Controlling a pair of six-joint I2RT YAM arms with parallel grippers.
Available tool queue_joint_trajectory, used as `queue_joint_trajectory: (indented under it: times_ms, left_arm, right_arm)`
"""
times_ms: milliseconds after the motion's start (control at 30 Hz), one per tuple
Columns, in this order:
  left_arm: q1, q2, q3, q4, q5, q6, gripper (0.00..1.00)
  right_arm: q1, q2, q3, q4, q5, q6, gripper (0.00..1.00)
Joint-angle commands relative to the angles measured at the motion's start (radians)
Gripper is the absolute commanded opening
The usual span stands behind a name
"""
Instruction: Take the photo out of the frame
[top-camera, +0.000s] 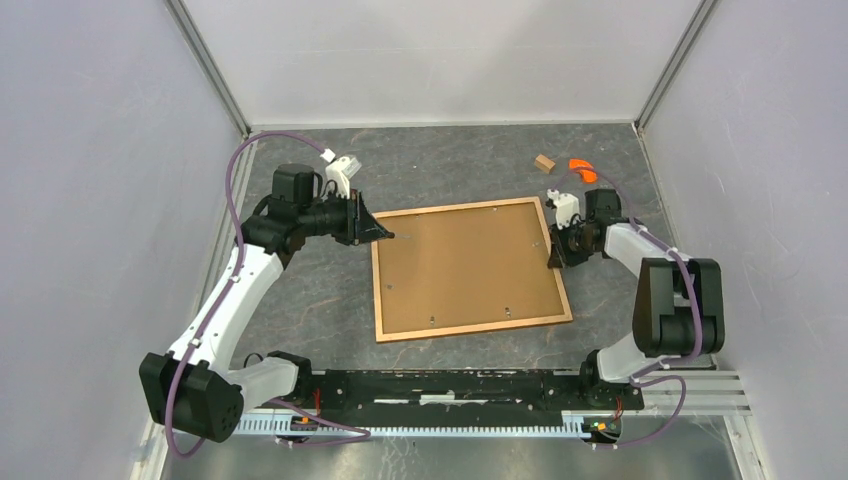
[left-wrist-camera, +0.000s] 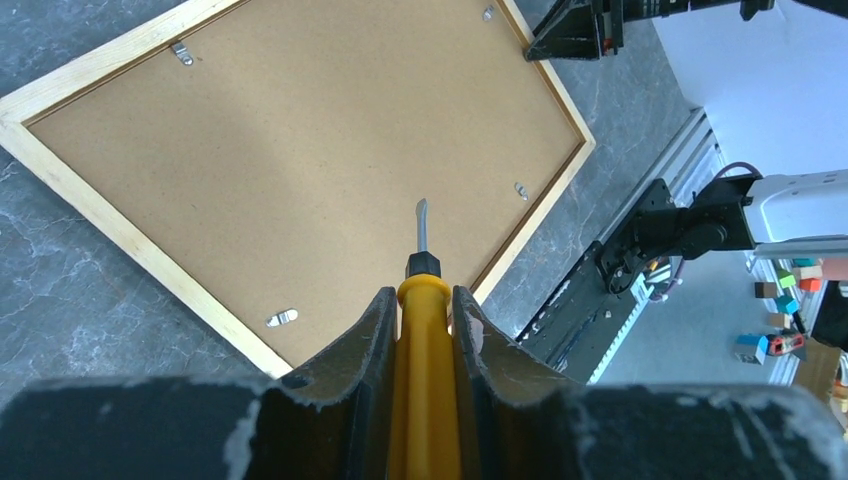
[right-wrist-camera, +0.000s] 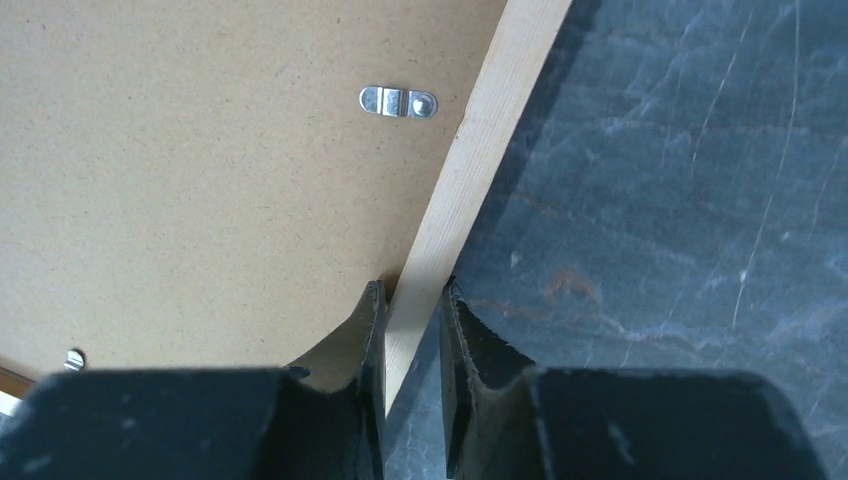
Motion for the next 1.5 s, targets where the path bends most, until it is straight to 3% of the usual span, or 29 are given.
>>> queue_joint_trajectory:
  times_ms: [0, 133, 467, 733, 1033, 1467]
  left_arm:
    - [0.003, -0.003, 0.032, -0.035, -0.039, 0.077, 0.02]
    - [0.003, 0.017, 0.045, -0.066, -0.077, 0.103, 0.02]
    - [0.003, 0.046, 0.056, -0.160, -0.194, 0.216, 0.02]
    - [0.002, 0.074, 0.061, -0.278, -0.302, 0.429, 0.02]
    - [-0.096, 0.139, 0.026, -0.354, -0.484, 0.631, 0.02]
    - [-0.332, 0.163, -0.039, -0.334, -0.654, 0.648, 0.02]
  right_arm:
    - [0.026, 0.123, 0.080, 0.010, 0.035, -0.099, 0.14]
    - [0.084, 0.234, 0.237, -0.032, 0.064, -0.195, 0.00]
    - [0.258, 0.449, 0.618, -0.153, 0.096, -0.449, 0.00]
    - [0.357, 0.622, 0.924, -0.244, 0.056, -0.609, 0.00]
    - [0.437, 0.655, 0.943, -0.102, 0.068, -0.668, 0.00]
    - [0.440, 0.642, 0.845, 0.006, 0.095, -0.613, 0.00]
